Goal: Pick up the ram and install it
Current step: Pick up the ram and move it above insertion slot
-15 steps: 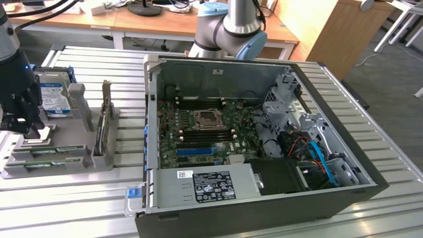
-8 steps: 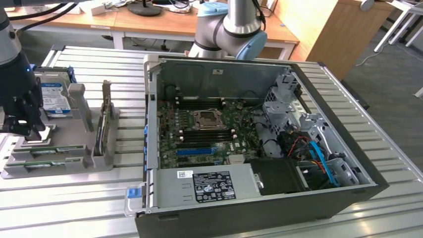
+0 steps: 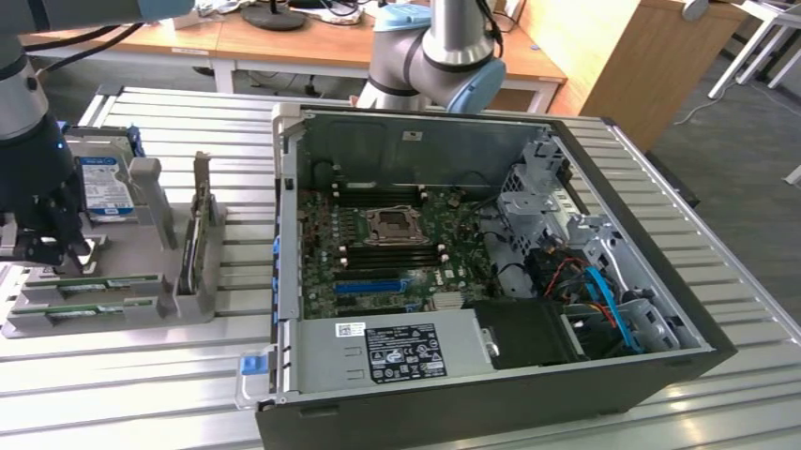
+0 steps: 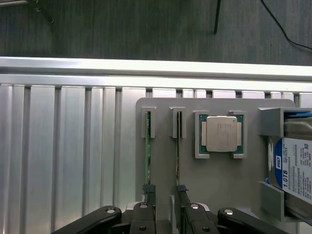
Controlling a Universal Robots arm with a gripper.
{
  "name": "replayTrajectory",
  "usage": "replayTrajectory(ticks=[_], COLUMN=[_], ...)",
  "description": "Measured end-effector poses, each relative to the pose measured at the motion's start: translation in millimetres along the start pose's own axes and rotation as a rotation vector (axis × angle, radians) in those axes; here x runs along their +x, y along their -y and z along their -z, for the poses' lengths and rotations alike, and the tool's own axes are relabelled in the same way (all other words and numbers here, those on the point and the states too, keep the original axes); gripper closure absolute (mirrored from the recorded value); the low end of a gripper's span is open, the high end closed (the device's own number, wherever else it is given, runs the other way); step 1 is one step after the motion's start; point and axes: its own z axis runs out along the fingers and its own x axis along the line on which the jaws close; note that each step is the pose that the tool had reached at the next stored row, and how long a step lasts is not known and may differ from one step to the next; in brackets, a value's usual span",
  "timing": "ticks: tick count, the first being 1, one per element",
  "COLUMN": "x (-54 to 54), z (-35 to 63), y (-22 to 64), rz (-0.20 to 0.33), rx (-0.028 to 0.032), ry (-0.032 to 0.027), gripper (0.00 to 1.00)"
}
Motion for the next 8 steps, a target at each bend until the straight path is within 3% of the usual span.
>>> replayTrajectory(ticks=[8], x=[0.2], z=[-11.5], y=[0.4], rz=[0.000], rx=[-0.0001], ry=[-0.0001], gripper=[0.70])
